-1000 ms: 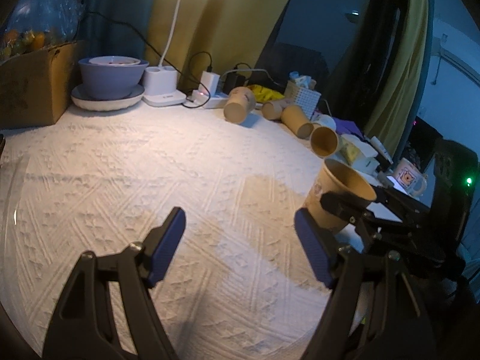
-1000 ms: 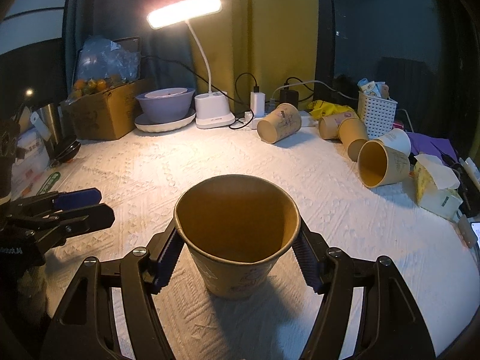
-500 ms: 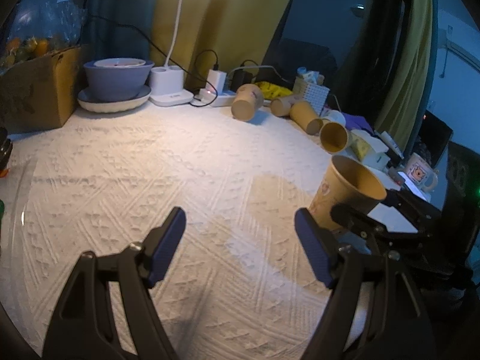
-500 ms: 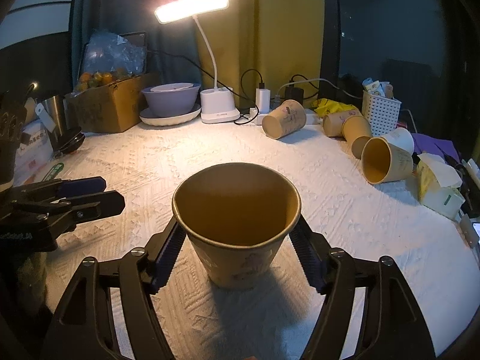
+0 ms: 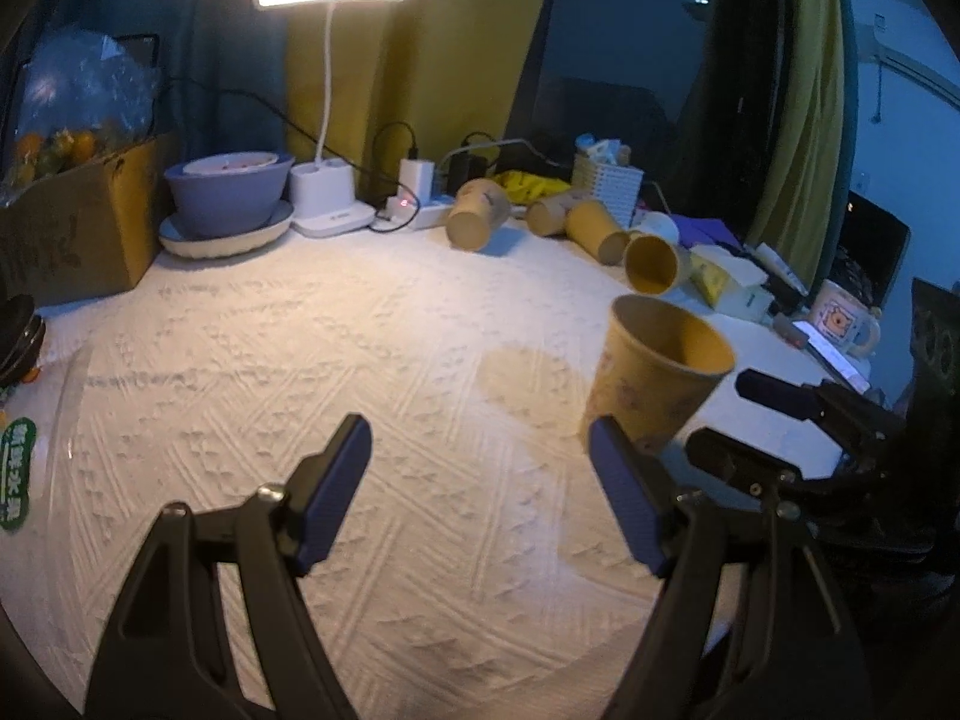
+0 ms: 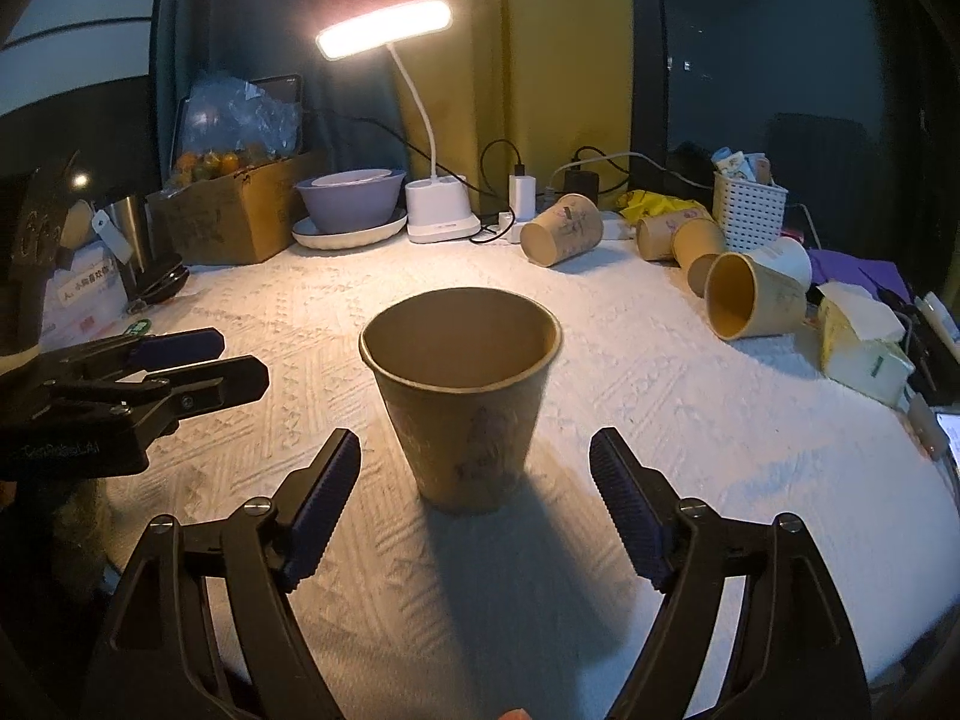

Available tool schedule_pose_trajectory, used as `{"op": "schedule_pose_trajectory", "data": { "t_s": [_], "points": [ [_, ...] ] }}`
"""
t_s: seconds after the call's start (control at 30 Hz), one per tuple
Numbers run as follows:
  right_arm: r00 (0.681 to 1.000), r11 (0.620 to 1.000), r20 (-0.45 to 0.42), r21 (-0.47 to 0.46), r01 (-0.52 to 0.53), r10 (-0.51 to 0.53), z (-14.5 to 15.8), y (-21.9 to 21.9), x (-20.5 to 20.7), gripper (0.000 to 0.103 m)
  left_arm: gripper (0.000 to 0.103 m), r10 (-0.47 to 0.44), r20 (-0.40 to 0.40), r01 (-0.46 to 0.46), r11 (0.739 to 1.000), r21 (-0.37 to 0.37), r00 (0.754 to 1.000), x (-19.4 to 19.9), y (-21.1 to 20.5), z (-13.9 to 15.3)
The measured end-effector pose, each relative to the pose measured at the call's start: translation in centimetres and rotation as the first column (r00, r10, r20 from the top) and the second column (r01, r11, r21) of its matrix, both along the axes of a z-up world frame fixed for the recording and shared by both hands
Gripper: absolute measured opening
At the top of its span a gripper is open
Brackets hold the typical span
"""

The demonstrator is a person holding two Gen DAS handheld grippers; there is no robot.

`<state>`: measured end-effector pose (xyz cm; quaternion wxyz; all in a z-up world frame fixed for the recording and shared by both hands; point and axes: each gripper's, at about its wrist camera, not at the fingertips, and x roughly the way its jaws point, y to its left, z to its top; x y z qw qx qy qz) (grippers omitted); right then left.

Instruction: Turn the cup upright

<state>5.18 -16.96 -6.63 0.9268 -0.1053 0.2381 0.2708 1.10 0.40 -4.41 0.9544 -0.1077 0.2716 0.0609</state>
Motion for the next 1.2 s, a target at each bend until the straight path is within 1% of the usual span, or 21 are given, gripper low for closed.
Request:
{"op": "schedule_pose_trajectory", "data": {
  "t_s": [0.17,0.43,0.87,0.9,0.97,1.0,1.03,1.2],
  "points": [
    [1.0,1.0,0.014,0.01,0.024,-0.024,0.6,-1.3,-1.1,0.082,0.076,-0.014,0.034,0.014,1.0,0.028,0.999,-0.7,-1.5,1.1],
    [0.996,0.997,0.057,0.02,0.072,-0.073,2.4,-3.4,-2.6,0.082,0.076,-0.036,0.079,0.032,0.998,0.046,0.996,-1.5,-2.9,3.0],
    [0.983,0.991,0.127,0.034,0.126,-0.13,5.9,-5.3,-4.7,0.082,0.076,-0.036,0.186,0.019,0.995,0.094,0.982,-3.5,-4.4,6.9],
    [0.982,0.991,0.132,0.036,0.131,-0.135,6.3,-5.4,-4.9,0.082,0.077,-0.035,0.193,0.016,0.995,0.098,0.98,-3.6,-4.6,7.1],
    [0.98,0.99,0.139,0.041,0.138,-0.143,6.8,-5.6,-5.0,0.082,0.083,-0.034,0.213,0.012,0.995,0.102,0.976,-3.9,-4.7,7.7],
    [0.978,0.989,0.145,0.044,0.144,-0.149,7.1,-5.7,-5.2,0.082,0.091,-0.035,0.225,0.013,0.995,0.098,0.974,-4.1,-4.7,7.9],
    [0.977,0.988,0.149,0.045,0.147,-0.153,7.3,-5.8,-5.3,0.082,0.093,-0.037,0.238,0.016,0.996,0.092,0.97,-4.3,-4.6,8.2],
    [0.971,0.984,0.161,0.053,0.173,-0.179,8.5,-6.1,-5.5,0.082,0.094,-0.038,0.268,0.013,0.996,0.093,0.963,-4.6,-4.5,8.9]
  ]
}}
